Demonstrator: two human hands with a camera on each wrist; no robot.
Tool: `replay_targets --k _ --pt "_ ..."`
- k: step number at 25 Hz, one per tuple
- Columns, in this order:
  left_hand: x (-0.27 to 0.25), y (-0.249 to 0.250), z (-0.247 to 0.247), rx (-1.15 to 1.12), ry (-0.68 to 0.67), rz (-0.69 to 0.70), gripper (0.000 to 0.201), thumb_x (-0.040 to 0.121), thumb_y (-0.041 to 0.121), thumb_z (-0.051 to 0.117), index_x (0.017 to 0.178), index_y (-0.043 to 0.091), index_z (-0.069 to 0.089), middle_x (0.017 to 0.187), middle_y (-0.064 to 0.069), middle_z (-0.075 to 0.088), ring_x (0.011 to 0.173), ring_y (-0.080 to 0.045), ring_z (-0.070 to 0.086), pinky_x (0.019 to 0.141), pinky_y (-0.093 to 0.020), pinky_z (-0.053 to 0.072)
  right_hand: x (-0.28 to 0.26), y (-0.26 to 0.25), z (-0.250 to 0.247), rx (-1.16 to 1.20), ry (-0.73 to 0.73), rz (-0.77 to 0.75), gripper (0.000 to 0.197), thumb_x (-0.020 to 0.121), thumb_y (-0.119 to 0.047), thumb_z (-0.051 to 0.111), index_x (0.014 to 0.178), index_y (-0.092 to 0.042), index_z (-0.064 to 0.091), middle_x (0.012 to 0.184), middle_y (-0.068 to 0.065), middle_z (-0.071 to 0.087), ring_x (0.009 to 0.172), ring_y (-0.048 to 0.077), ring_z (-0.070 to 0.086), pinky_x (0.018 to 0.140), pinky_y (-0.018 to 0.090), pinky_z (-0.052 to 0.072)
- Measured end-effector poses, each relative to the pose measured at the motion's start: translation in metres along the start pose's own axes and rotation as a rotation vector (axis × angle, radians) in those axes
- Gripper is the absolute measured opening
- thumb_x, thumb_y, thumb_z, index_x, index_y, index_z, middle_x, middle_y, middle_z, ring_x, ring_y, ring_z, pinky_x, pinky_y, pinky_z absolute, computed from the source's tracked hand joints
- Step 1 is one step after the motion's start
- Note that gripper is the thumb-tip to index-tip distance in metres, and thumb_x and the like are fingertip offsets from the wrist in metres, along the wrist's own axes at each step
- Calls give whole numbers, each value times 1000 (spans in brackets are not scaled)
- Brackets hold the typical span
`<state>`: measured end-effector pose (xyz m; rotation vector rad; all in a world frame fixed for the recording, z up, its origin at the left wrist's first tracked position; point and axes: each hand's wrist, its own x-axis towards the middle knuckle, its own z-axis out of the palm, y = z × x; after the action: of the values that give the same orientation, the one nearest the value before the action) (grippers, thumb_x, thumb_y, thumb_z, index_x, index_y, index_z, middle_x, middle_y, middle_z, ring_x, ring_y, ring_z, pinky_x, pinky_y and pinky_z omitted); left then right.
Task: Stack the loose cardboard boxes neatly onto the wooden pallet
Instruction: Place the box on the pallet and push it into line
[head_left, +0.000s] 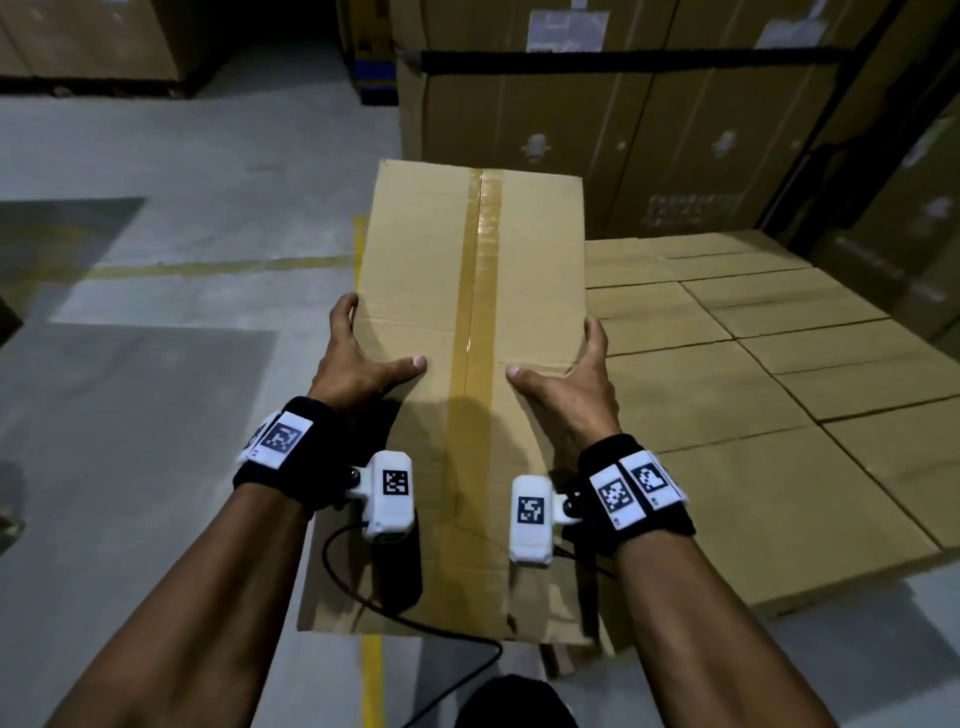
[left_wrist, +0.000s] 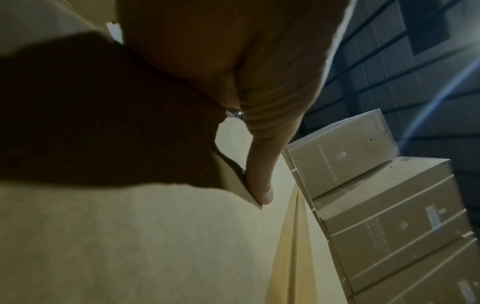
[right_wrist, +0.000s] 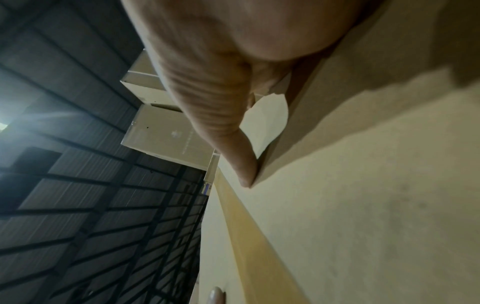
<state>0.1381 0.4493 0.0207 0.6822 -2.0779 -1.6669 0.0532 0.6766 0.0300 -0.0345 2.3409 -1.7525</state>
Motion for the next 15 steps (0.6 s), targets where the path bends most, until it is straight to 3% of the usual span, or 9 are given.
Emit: replay_targets --k 3,7,11,13,15 --pt "79 1 -2 5 -78 -2 106 72 13 88 150 28 19 131 -3 52 117 -25 56 102 -46 48 60 -12 34 34 55 22 115 64 -35 90 145 -59 13 139 -2 55 123 28 54 105 50 47" --pt "190 5 14 25 -130 51 100 76 6 83 151 20 18 127 3 47 112 -18 52 89 -32 46 159 -22 73 147 56 29 122 51 -34 92 143 -60 15 131 -5 58 118 26 58 100 50 52" --pt "318 14 39 53 -211 30 103 76 9 84 152 19 16 134 -1 47 117 -21 52 93 -34 45 268 -44 105 273 98 69 125 33 -37 89 134 -68 22 124 -4 59 113 29 62 92 49 57" --pt "374 21 52 62 -249 24 105 75 9 85 153 19 16 135 -3 48 119 -22 52 99 -38 46 312 -59 113 257 123 74 124 36 -35 90 137 -63 23 129 -2 58 117 30 60 94 49 56" --pt "424 23 67 72 -291 20 105 73 11 87 152 18 18 134 -3 49 119 -22 52 105 -43 45 346 -74 115 181 148 51 121 51 -34 92 146 -52 19 137 -3 55 124 27 55 103 50 49"
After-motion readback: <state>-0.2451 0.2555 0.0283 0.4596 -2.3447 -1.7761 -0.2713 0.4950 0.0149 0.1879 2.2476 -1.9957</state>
